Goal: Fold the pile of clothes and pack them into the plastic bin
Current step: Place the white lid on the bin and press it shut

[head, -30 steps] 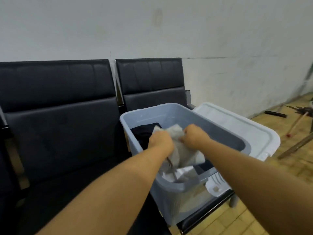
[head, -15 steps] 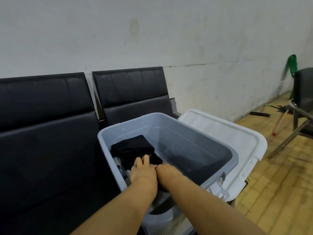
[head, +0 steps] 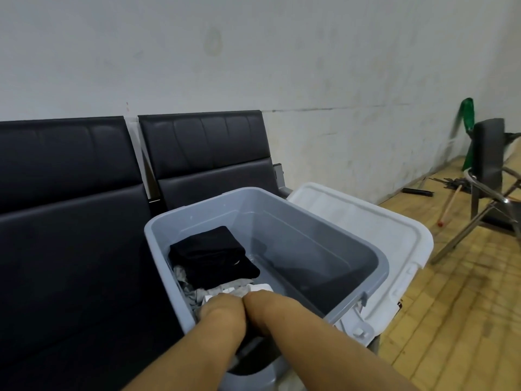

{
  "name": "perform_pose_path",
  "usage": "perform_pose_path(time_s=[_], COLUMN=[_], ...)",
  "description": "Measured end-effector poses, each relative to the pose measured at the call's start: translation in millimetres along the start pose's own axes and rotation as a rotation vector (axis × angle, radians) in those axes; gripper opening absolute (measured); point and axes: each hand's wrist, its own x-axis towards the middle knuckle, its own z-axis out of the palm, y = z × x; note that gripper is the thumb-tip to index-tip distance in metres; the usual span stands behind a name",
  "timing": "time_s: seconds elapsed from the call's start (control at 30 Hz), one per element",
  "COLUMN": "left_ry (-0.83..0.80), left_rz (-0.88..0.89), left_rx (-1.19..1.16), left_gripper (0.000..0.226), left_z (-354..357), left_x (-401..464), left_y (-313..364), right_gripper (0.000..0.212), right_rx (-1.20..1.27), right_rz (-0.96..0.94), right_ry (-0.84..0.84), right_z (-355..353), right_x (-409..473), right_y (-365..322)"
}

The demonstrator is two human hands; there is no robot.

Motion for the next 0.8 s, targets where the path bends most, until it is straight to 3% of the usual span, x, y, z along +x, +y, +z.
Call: perform_pose_path(time_s=[0.1, 0.3, 0.4, 0.6, 0.73, 0.8], left_ry=[0.104, 0.42, 0.562, 0.695, 0.72, 0.719], left_rz=[0.003, 0.089, 0.139, 0.251, 0.322, 0.349], left_rx=[0.008, -0.176, -0.352, -0.5, -0.502, -0.503], left_gripper=[0.053, 0.016, 0.014, 0.021, 0.023, 0.023], left_z=[-18, -60, -76, -106, -114, -114], left_x=[-18, -48, -55, -68, -74, -78], left_y=[4, 16, 29, 66, 95, 108], right_gripper=[0.039, 0.003, 0.026, 0.026, 0.023, 0.037], right_rx=[0.206, 0.441, 0.553, 0.837, 1.011, 1.054], right_rz=[0.014, 0.066, 0.079, 0.287, 0.516, 0.597], right_ry=[0.057, 0.501, 0.706, 1.142, 1.15, 1.052], right_z=[-11, -38, -47, -31, 18, 45], right_x=[-26, -54, -66, -92, -93, -85], right_y=[9, 44, 81, 186, 249, 267])
